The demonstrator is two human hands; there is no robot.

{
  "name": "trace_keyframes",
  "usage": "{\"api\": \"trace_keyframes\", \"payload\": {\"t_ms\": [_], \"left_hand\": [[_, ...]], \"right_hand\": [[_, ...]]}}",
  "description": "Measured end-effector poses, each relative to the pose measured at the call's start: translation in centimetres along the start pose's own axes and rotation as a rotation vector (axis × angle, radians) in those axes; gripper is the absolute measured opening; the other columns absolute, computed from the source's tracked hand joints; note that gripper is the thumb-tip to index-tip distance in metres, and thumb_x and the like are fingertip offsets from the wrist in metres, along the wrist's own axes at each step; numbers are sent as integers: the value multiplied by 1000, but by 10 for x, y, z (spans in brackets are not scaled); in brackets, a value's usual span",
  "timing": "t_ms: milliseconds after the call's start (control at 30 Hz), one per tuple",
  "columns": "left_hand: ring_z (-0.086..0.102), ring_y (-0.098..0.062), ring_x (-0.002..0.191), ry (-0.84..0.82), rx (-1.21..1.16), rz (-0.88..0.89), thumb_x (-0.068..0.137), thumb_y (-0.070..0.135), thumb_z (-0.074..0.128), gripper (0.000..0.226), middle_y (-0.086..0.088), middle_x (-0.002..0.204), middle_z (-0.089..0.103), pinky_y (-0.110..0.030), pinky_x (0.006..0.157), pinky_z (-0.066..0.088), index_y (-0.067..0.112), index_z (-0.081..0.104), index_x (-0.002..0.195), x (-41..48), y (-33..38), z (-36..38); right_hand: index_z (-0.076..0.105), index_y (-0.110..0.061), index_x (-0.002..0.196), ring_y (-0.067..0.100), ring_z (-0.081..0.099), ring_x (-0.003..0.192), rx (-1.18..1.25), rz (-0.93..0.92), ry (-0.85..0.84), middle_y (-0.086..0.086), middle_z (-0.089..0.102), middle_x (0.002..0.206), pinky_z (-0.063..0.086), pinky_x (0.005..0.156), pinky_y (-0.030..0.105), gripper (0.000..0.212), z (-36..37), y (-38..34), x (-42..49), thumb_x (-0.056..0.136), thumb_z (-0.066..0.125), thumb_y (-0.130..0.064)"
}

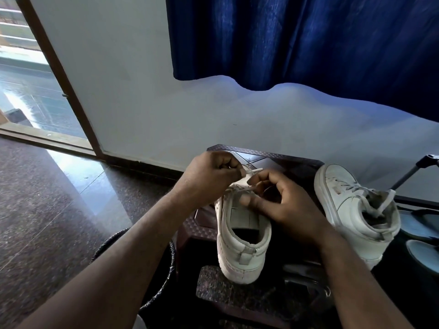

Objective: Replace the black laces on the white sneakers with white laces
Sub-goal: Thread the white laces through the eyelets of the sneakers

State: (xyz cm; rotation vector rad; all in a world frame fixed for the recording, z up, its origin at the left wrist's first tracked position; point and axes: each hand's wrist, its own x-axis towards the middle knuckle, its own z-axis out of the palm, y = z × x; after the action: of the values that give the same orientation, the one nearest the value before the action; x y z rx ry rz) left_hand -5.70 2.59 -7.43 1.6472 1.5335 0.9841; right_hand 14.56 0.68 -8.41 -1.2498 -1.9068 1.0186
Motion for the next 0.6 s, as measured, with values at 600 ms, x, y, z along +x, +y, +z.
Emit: {"api": "trace_keyframes", "payload": {"t_ms": [600], "left_hand": [[57,-1,58,-8,108,-43,77,34,86,13,10,64,70,-21,58,47,24,80,72,-4,18,10]], "right_hand": [[79,-24,78,0,67,73,77,196,690,-16,75,75,54,76,32,10,35,7,-5,85,71,-21]]}}
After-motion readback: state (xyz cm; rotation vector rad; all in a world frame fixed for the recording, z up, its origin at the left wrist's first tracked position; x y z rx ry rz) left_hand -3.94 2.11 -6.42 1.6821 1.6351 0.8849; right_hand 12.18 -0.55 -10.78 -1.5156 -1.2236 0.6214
